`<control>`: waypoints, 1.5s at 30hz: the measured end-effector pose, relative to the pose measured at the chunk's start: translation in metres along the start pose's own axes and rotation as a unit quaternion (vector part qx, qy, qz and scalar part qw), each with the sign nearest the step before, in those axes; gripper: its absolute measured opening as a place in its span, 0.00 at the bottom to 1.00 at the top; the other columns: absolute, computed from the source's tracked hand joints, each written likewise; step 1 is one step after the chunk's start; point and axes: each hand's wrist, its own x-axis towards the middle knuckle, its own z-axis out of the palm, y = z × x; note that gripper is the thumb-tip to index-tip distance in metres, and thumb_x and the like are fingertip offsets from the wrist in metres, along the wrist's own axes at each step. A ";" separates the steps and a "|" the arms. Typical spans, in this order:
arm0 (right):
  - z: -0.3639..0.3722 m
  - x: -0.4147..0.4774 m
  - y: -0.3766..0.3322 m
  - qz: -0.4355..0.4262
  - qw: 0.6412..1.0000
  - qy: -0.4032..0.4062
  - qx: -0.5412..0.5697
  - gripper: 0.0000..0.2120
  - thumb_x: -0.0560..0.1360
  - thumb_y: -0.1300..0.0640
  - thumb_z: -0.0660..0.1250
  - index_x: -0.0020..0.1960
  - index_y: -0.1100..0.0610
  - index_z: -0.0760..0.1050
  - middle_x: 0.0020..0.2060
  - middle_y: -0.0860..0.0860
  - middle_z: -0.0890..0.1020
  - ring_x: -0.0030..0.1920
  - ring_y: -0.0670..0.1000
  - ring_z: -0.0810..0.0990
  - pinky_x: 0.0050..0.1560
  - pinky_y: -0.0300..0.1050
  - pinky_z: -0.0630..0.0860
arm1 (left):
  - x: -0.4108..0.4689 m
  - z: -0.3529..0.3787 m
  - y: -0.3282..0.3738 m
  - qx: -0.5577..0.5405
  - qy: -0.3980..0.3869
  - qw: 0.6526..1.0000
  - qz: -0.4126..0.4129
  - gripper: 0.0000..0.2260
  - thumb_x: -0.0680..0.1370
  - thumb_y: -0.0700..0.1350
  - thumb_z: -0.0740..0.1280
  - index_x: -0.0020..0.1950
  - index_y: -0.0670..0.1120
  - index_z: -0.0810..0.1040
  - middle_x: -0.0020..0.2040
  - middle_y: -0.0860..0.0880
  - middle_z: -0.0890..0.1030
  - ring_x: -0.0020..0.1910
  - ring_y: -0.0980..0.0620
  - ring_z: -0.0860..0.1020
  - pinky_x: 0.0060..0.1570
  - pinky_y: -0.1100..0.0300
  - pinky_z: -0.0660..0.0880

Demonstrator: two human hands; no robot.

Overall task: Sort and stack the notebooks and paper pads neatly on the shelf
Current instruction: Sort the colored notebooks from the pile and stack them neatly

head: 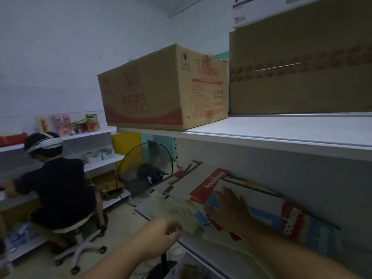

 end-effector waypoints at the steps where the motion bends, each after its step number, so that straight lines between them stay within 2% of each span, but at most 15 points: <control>1: 0.002 0.005 0.001 0.024 1.000 0.002 -0.001 0.34 0.74 0.33 0.54 0.74 0.50 0.56 0.75 0.53 0.56 0.75 0.55 0.54 0.73 0.61 0.51 | 0.010 -0.004 -0.005 -0.009 -0.002 1.000 0.010 0.14 0.79 0.53 0.60 0.62 0.54 0.76 0.55 0.56 0.79 0.54 0.58 0.78 0.58 0.61 0.74; 5: 0.012 0.015 -0.005 0.099 0.993 0.004 -0.058 0.36 0.72 0.30 0.55 0.73 0.50 0.58 0.72 0.51 0.61 0.73 0.55 0.58 0.71 0.62 0.53 | 0.047 -0.017 -0.025 -0.142 -0.025 0.987 0.074 0.10 0.80 0.49 0.61 0.60 0.51 0.76 0.50 0.53 0.81 0.49 0.57 0.79 0.50 0.66 0.76; 8: 0.014 0.011 -0.017 0.115 0.992 0.004 -0.052 0.27 0.76 0.37 0.55 0.70 0.51 0.64 0.68 0.50 0.67 0.69 0.53 0.65 0.69 0.56 0.60 | 0.065 -0.027 -0.031 -0.254 -0.054 0.959 0.110 0.08 0.80 0.44 0.61 0.56 0.47 0.76 0.44 0.51 0.82 0.39 0.58 0.80 0.37 0.71 0.74; 10: 0.008 0.005 -0.031 0.118 0.992 0.028 -0.031 0.19 0.79 0.43 0.54 0.63 0.53 0.70 0.62 0.52 0.74 0.61 0.52 0.73 0.59 0.46 0.69 | 0.075 -0.035 -0.035 -0.307 -0.080 0.940 0.125 0.08 0.80 0.44 0.61 0.56 0.46 0.77 0.43 0.50 0.84 0.38 0.56 0.82 0.39 0.66 0.77; 12: 0.000 -0.005 -0.049 0.146 0.984 0.102 0.014 0.12 0.81 0.52 0.54 0.54 0.55 0.74 0.55 0.53 0.79 0.51 0.51 0.76 0.46 0.41 0.69 | 0.083 -0.042 -0.040 -0.382 -0.125 0.907 0.125 0.08 0.80 0.45 0.62 0.56 0.44 0.77 0.44 0.46 0.85 0.40 0.50 0.83 0.41 0.59 0.79; 15: -0.010 -0.016 -0.066 0.184 0.928 0.296 0.133 0.14 0.82 0.58 0.51 0.49 0.59 0.74 0.48 0.54 0.78 0.45 0.50 0.74 0.40 0.36 0.64 | 0.089 -0.050 -0.049 -0.527 -0.256 0.804 0.106 0.19 0.81 0.54 0.55 0.59 0.41 0.76 0.51 0.38 0.83 0.42 0.44 0.83 0.39 0.55 0.79; 18: -0.019 -0.024 -0.094 -0.012 0.894 0.432 0.115 0.17 0.81 0.53 0.52 0.47 0.60 0.77 0.42 0.53 0.79 0.45 0.50 0.76 0.46 0.30 0.68 | 0.101 -0.053 -0.065 -0.619 -0.358 0.696 0.071 0.35 0.76 0.67 0.48 0.62 0.40 0.75 0.57 0.34 0.80 0.47 0.39 0.83 0.36 0.53 0.81; 20: -0.013 -0.029 -0.118 -0.170 0.905 0.387 0.046 0.18 0.82 0.52 0.52 0.46 0.59 0.77 0.41 0.53 0.80 0.45 0.50 0.76 0.51 0.37 0.72 | 0.109 -0.058 -0.078 -0.674 -0.366 0.639 0.065 0.38 0.72 0.69 0.52 0.61 0.38 0.77 0.56 0.33 0.80 0.47 0.38 0.82 0.37 0.50 0.81; 22: -0.005 -0.034 -0.139 -0.267 0.900 0.344 -0.017 0.16 0.82 0.54 0.53 0.45 0.58 0.76 0.42 0.52 0.81 0.46 0.52 0.77 0.55 0.43 0.73 | 0.112 -0.065 -0.092 -0.705 -0.354 0.611 0.063 0.28 0.74 0.59 0.59 0.59 0.37 0.76 0.50 0.34 0.81 0.43 0.38 0.82 0.39 0.48 0.80; 27: 0.008 -0.038 -0.146 -0.296 0.908 0.296 -0.023 0.12 0.81 0.50 0.55 0.49 0.53 0.75 0.51 0.49 0.81 0.57 0.48 0.77 0.64 0.47 0.70 | 0.111 -0.075 -0.132 -0.637 -0.312 0.700 0.088 0.18 0.64 0.32 0.66 0.53 0.36 0.81 0.50 0.33 0.82 0.43 0.38 0.82 0.36 0.51 0.79; 31: 0.013 -0.005 -0.139 -0.013 0.949 0.283 0.139 0.18 0.78 0.43 0.58 0.66 0.45 0.67 0.67 0.46 0.69 0.70 0.49 0.65 0.68 0.36 0.61 | 0.110 -0.087 -0.169 -0.656 -0.219 0.717 0.083 0.23 0.64 0.29 0.61 0.57 0.41 0.78 0.49 0.39 0.84 0.42 0.39 0.83 0.34 0.51 0.78; 35: 0.022 0.034 -0.123 0.144 0.989 0.035 -0.001 0.34 0.77 0.42 0.59 0.77 0.48 0.47 0.76 0.45 0.44 0.76 0.50 0.41 0.76 0.47 0.44 | 0.108 -0.092 -0.191 -0.671 -0.180 0.716 0.067 0.34 0.58 0.28 0.57 0.61 0.47 0.77 0.55 0.38 0.82 0.56 0.32 0.76 0.51 0.37 0.75; 37: 0.030 0.043 -0.119 0.170 0.985 -0.001 -0.016 0.33 0.78 0.39 0.56 0.77 0.49 0.50 0.76 0.46 0.50 0.76 0.50 0.48 0.75 0.48 0.48 | 0.106 -0.093 -0.195 -0.671 -0.142 0.725 0.060 0.33 0.56 0.29 0.58 0.58 0.47 0.78 0.52 0.37 0.83 0.55 0.31 0.76 0.50 0.37 0.75; 40: 0.037 0.043 -0.123 0.140 0.985 0.034 -0.095 0.25 0.80 0.44 0.54 0.74 0.50 0.58 0.72 0.47 0.62 0.71 0.51 0.59 0.71 0.44 0.54 | 0.101 -0.099 -0.201 -0.671 -0.094 0.735 0.017 0.13 0.70 0.31 0.60 0.52 0.40 0.75 0.36 0.35 0.82 0.43 0.35 0.77 0.41 0.47 0.75; 45: 0.042 0.034 -0.119 0.070 0.988 0.133 -0.028 0.21 0.81 0.56 0.50 0.72 0.53 0.65 0.71 0.50 0.66 0.71 0.53 0.63 0.69 0.37 0.55 | 0.106 -0.107 -0.206 -0.638 -0.063 0.767 -0.033 0.16 0.75 0.34 0.59 0.62 0.41 0.71 0.49 0.34 0.78 0.44 0.34 0.77 0.33 0.46 0.78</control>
